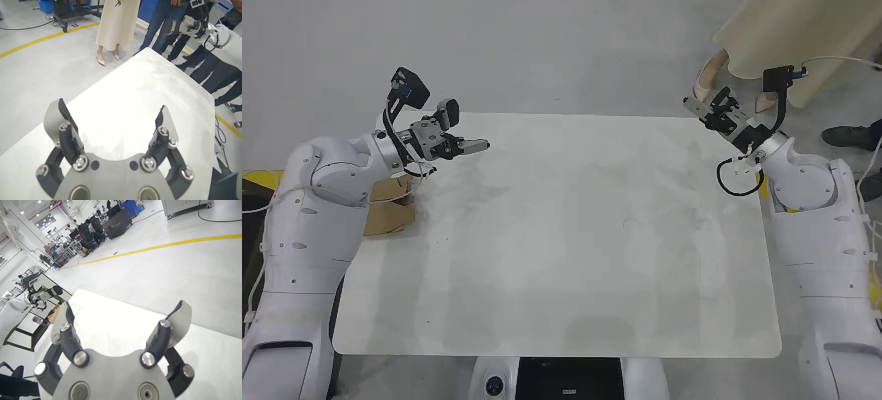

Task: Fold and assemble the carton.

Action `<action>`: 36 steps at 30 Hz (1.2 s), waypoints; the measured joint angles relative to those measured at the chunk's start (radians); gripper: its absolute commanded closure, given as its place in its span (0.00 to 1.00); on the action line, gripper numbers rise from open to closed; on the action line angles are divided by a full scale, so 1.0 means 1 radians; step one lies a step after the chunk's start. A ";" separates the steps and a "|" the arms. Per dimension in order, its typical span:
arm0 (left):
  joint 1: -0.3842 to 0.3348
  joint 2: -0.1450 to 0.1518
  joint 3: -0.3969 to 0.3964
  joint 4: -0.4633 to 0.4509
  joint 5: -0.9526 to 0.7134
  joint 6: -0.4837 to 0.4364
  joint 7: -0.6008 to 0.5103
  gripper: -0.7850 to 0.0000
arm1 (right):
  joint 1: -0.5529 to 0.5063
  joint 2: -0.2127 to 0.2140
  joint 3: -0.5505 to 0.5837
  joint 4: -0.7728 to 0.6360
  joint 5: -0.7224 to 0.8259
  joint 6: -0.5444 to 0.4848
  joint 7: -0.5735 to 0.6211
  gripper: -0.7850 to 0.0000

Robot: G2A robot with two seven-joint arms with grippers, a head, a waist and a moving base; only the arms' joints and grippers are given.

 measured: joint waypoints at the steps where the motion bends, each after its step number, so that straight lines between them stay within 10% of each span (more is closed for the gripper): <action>1: 0.000 0.000 0.000 0.000 0.000 0.000 0.000 0.00 | 0.000 0.000 0.000 0.000 0.000 0.000 0.000 0.00; 9: 0.027 0.000 -0.012 0.002 -0.111 0.097 -0.009 0.00 | 0.000 0.000 0.000 0.000 0.000 0.000 0.000 0.00; 21: 0.044 0.025 -0.108 -0.004 -0.724 0.343 -0.392 0.00 | 0.000 0.000 0.000 0.000 0.000 0.000 0.000 0.00; 36: 0.145 0.060 -0.260 0.058 -0.837 0.451 -0.384 0.00 | 0.000 0.000 0.000 0.000 0.000 0.000 0.000 0.00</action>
